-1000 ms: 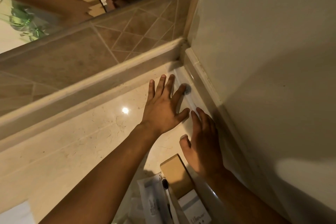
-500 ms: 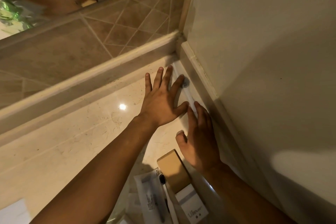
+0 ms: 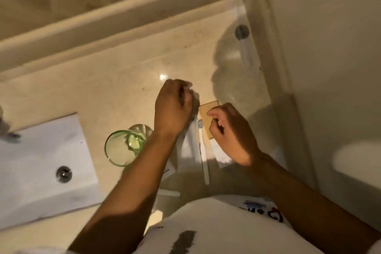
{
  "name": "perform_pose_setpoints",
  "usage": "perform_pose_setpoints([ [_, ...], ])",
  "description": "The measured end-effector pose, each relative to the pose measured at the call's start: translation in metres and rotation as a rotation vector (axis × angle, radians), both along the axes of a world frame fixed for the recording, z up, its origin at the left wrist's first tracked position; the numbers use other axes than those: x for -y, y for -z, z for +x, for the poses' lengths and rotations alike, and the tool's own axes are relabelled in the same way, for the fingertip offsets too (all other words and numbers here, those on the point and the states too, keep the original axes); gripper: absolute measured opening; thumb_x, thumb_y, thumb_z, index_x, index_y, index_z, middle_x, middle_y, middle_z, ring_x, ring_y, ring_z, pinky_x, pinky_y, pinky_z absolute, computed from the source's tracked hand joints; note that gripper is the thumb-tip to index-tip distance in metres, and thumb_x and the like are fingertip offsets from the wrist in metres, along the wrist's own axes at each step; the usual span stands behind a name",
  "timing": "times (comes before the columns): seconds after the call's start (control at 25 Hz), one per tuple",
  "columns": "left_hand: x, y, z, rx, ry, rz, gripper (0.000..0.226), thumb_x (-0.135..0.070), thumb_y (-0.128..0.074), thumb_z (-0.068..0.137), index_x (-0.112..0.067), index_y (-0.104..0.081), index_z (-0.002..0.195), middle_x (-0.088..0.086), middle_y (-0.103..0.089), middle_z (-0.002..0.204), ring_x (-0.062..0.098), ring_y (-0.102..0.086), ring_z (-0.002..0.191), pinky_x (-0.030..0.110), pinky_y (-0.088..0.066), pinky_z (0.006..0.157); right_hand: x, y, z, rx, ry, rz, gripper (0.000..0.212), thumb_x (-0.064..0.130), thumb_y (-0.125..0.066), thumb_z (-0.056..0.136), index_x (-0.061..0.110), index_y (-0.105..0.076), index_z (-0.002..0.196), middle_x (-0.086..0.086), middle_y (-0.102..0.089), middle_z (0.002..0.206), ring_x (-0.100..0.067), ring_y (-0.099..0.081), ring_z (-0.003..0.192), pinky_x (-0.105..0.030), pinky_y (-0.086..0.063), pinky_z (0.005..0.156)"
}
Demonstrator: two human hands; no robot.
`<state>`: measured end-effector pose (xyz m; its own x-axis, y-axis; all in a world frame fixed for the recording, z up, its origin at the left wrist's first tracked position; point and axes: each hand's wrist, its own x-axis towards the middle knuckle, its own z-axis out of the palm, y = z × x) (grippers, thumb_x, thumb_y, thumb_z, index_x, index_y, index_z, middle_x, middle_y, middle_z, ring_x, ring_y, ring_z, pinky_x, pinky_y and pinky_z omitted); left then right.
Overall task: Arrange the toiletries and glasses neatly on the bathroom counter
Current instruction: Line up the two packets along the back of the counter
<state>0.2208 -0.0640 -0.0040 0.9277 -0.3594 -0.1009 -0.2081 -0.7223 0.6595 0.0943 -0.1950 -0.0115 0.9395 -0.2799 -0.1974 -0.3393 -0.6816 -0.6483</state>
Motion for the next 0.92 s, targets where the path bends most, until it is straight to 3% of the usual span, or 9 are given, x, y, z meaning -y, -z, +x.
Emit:
perform_pose_setpoints([
  [0.16, -0.057, -0.005, -0.061, -0.095, -0.159, 0.070, 0.018, -0.008, -0.054, 0.097, -0.007, -0.069, 0.108, 0.013, -0.067, 0.105, 0.030, -0.063, 0.096, 0.033, -0.049, 0.081, -0.035, -0.005, -0.005, -0.080, -0.172, -0.043, 0.027, 0.011, -0.065, 0.091, 0.009, -0.065, 0.117, -0.011, -0.063, 0.109, -0.025, -0.067, 0.082, -0.027, -0.052, 0.070],
  [0.28, -0.074, -0.002, -0.077, -0.151, -0.072, 0.190, 0.029, -0.003, -0.048, 0.091, -0.003, -0.067, 0.112, 0.021, -0.065, 0.107, 0.039, -0.059, 0.098, 0.042, -0.049, 0.082, -0.054, -0.007, 0.009, -0.075, -0.316, -0.076, 0.041, 0.012, -0.070, 0.088, 0.006, -0.060, 0.128, -0.015, -0.059, 0.124, -0.029, -0.064, 0.102, -0.037, -0.056, 0.088],
  [0.44, -0.069, -0.012, -0.084, -0.180, -0.020, 0.213, 0.043, 0.003, -0.049, 0.079, -0.001, -0.063, 0.120, 0.022, -0.061, 0.113, 0.040, -0.058, 0.099, 0.045, -0.049, 0.084, -0.066, 0.000, 0.010, -0.047, -0.499, -0.294, 0.053, 0.015, -0.076, 0.080, 0.013, -0.062, 0.131, -0.014, -0.055, 0.142, -0.034, -0.058, 0.113, -0.042, -0.054, 0.091],
  [0.64, -0.065, -0.004, -0.092, -0.159, 0.048, 0.354, 0.036, -0.001, -0.053, 0.079, -0.002, -0.062, 0.113, 0.022, -0.058, 0.111, 0.042, -0.055, 0.099, 0.044, -0.047, 0.081, -0.057, -0.002, 0.001, -0.172, -0.524, -0.384, 0.048, 0.012, -0.070, 0.079, 0.020, -0.067, 0.126, -0.012, -0.052, 0.145, -0.036, -0.054, 0.122, -0.045, -0.048, 0.100],
  [0.76, -0.061, -0.004, -0.096, -0.139, 0.131, 0.455, 0.035, -0.008, -0.060, 0.075, -0.003, -0.060, 0.110, 0.020, -0.053, 0.114, 0.041, -0.051, 0.102, 0.042, -0.045, 0.080, -0.046, -0.009, -0.010, -0.209, -0.525, -0.418, 0.040, 0.022, -0.067, 0.083, 0.019, -0.068, 0.123, -0.012, -0.051, 0.144, -0.035, -0.051, 0.126, -0.045, -0.041, 0.108],
  [0.92, -0.062, -0.001, -0.096, -0.111, 0.174, 0.516, 0.043, -0.010, -0.060, 0.078, -0.005, -0.058, 0.121, 0.019, -0.053, 0.121, 0.040, -0.050, 0.107, 0.041, -0.043, 0.083, -0.038, -0.006, -0.021, -0.226, -0.487, -0.506, 0.035, 0.042, -0.065, 0.087, 0.017, -0.073, 0.111, -0.011, -0.055, 0.136, -0.033, -0.050, 0.122, -0.043, -0.041, 0.105],
])
